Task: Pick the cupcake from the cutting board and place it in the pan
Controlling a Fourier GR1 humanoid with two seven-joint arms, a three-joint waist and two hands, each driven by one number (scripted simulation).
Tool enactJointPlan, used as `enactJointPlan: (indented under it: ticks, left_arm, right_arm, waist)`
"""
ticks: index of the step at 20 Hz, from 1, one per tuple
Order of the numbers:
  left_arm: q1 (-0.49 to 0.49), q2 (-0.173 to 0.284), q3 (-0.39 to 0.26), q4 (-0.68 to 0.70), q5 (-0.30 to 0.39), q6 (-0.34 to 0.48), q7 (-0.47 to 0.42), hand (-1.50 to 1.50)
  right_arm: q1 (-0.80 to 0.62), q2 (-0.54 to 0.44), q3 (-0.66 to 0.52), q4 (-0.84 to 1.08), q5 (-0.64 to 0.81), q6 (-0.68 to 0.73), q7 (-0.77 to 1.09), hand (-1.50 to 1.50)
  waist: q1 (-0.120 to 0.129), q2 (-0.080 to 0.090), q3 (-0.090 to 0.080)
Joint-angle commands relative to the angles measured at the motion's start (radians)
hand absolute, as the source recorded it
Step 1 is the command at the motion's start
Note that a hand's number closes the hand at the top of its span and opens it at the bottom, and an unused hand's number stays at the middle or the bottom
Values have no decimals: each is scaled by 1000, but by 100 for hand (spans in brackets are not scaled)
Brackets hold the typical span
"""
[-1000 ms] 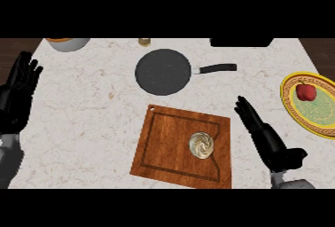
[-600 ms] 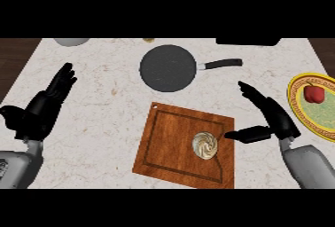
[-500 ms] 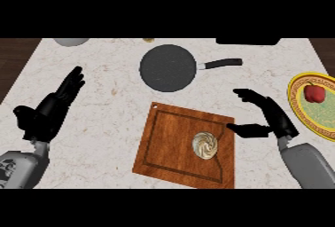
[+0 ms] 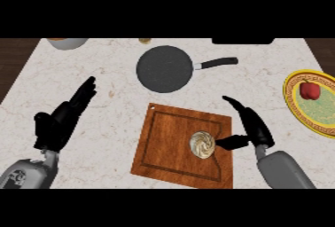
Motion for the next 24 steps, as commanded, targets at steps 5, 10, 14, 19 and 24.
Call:
enactJointPlan:
  ticks: [5,10,14,19,24]
  left_arm:
    - [32,-39,-26,-1,-49,29,-3,0]
    - [11,-36,-23,29,-43,-2,-8,0]
    - [3,-24,13,8,-15,-19,2,0]
    - [-17,-72,-8,-35,-48,17,76,0]
    - [-45,-54,42,29,-32,-36,40,0]
  right_arm:
    - [-171,-129,96,-68,76,336,323,-150]
    - [-307,-63,167,-15,3,636,528,-150]
    - [-399,37,158,13,-92,808,737,-150]
    - [-472,151,130,136,-117,839,830,-150]
    - [-422,226,206,59,-71,781,935,-150]
  waist:
    - [2,-4,-1]
    - [10,0,-2]
    - [10,-3,-1]
    - [5,0,1]
    - [-8,0,0]
